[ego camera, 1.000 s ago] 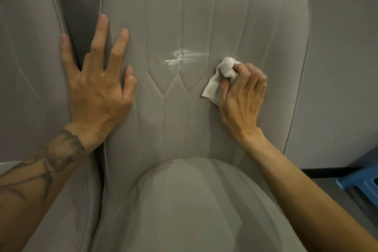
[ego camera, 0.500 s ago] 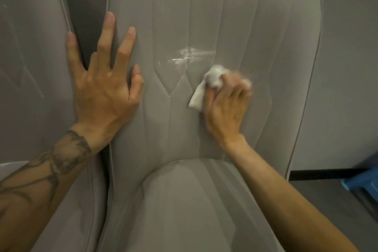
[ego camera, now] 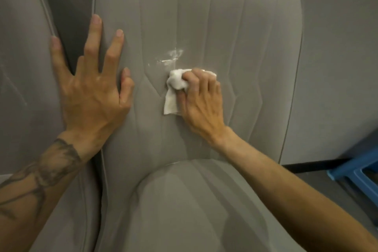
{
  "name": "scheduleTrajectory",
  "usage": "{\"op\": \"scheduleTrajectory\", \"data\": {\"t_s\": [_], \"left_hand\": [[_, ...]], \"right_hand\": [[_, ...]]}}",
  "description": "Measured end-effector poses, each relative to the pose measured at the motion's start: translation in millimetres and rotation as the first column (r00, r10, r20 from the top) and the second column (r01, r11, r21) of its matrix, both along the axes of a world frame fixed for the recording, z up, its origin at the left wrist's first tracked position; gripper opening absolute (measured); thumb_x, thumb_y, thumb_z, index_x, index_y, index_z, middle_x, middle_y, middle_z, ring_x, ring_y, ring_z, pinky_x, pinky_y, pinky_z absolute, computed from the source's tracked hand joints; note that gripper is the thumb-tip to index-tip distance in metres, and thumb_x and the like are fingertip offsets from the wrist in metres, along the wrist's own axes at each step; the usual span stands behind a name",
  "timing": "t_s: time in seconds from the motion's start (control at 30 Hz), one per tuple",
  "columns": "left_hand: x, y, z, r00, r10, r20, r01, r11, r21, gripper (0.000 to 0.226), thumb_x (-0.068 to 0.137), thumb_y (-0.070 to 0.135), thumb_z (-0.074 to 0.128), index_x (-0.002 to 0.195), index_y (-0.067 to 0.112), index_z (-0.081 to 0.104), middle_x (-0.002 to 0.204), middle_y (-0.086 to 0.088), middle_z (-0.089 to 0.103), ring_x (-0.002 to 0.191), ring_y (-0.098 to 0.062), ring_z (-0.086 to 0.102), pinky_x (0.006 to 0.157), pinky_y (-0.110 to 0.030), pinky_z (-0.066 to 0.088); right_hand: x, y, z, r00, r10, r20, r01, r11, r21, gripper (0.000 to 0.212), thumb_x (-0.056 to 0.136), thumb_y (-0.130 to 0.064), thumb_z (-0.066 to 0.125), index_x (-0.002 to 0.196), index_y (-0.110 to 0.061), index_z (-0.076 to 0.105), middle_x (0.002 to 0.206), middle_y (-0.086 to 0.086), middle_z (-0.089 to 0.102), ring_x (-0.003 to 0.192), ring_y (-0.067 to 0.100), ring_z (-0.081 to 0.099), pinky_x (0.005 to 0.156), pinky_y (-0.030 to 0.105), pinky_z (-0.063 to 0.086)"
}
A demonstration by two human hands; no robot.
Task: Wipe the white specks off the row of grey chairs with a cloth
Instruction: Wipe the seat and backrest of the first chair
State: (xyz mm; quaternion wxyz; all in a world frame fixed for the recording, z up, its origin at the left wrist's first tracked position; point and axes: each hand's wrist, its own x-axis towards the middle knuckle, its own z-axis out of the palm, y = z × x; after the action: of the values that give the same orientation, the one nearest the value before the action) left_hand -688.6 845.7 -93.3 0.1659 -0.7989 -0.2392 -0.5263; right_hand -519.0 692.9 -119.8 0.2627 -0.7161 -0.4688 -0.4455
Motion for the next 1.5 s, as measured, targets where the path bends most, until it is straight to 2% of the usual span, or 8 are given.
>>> {"op": "scheduleTrajectory", "data": {"t_s": [0.07,0.23,0.47,0.67,0.87,1.07,1.27,1.5], "left_hand": [[0,0,0,1.0,0.01,-0.002,-0.01,1.0,-0.002,0.058,0.108,0.035,0.039,0.163,0.024,0.028,0.174,-0.012,0.021,0.134,-0.036,0.052,0.13,-0.061,0.009],[2,0,-1,1.0,0.019,-0.008,-0.019,1.0,-0.001,0.058,0.107,0.034,0.039,0.163,0.024,0.03,0.174,-0.012,0.022,0.132,-0.035,0.052,0.129,-0.063,0.012],[0,0,0,0.999,0.028,-0.027,-0.028,1.0,-0.012,0.059,0.108,0.037,0.039,0.165,0.025,0.027,0.175,-0.011,0.019,0.134,-0.034,0.052,0.13,-0.062,0.009],[1,-2,1,0.998,0.036,-0.042,-0.037,0.999,-0.025,0.059,0.108,0.035,0.04,0.165,0.023,0.027,0.175,-0.013,0.019,0.123,-0.036,0.06,0.129,-0.062,0.01],[0,-2,2,0.998,0.037,-0.051,-0.039,0.998,-0.041,0.059,0.108,0.036,0.038,0.165,0.024,0.026,0.175,-0.012,0.018,0.124,-0.037,0.06,0.13,-0.062,0.01],[0,-3,2,0.998,0.035,-0.054,-0.037,0.999,-0.036,0.059,0.108,0.034,0.038,0.165,0.023,0.026,0.175,-0.014,0.019,0.123,-0.036,0.061,0.128,-0.064,0.013],[-1,-3,2,0.998,0.03,-0.059,-0.033,0.999,-0.041,0.058,0.109,0.033,0.035,0.165,0.023,0.026,0.175,-0.013,0.019,0.13,-0.036,0.058,0.129,-0.062,0.013],[0,-5,2,0.998,0.038,-0.05,-0.039,0.999,-0.034,0.057,0.109,0.031,0.033,0.165,0.023,0.027,0.174,-0.012,0.021,0.12,-0.033,0.061,0.129,-0.061,0.014]], "right_hand": [[26,-8,25,0.996,-0.031,0.082,0.03,0.999,0.013,0.026,0.1,-0.026,0.051,0.121,-0.014,0.043,0.116,0.016,0.061,0.103,0.031,0.048,0.09,0.039,0.037],[53,25,102,0.983,-0.161,-0.089,0.183,0.835,0.519,0.026,0.098,-0.028,0.052,0.11,-0.007,0.059,0.108,0.011,0.059,0.099,0.023,0.045,0.086,0.032,0.037],[19,2,26,0.991,0.057,0.122,-0.055,0.998,-0.018,0.027,0.099,-0.027,0.054,0.12,-0.016,0.041,0.116,0.016,0.062,0.104,0.027,0.042,0.091,0.037,0.037],[40,41,99,0.991,-0.103,-0.084,0.131,0.855,0.501,0.029,0.101,-0.033,0.046,0.114,-0.01,0.058,0.11,0.009,0.058,0.1,0.025,0.048,0.087,0.034,0.036],[18,6,32,0.978,0.1,0.186,-0.086,0.993,-0.085,0.026,0.1,-0.028,0.052,0.12,-0.012,0.05,0.116,0.015,0.062,0.104,0.027,0.042,0.091,0.038,0.036],[42,43,118,0.992,-0.11,-0.06,0.125,0.865,0.486,0.028,0.099,-0.03,0.05,0.113,-0.007,0.06,0.109,0.012,0.059,0.099,0.024,0.046,0.086,0.032,0.034],[-6,17,32,0.973,0.175,0.148,-0.16,0.981,-0.108,0.026,0.097,-0.023,0.059,0.118,-0.008,0.055,0.114,0.015,0.063,0.102,0.029,0.047,0.089,0.038,0.038],[14,64,105,0.999,-0.03,-0.031,0.041,0.898,0.437,0.029,0.099,-0.03,0.05,0.114,-0.008,0.061,0.112,0.011,0.06,0.1,0.026,0.048,0.084,0.036,0.038]]}}
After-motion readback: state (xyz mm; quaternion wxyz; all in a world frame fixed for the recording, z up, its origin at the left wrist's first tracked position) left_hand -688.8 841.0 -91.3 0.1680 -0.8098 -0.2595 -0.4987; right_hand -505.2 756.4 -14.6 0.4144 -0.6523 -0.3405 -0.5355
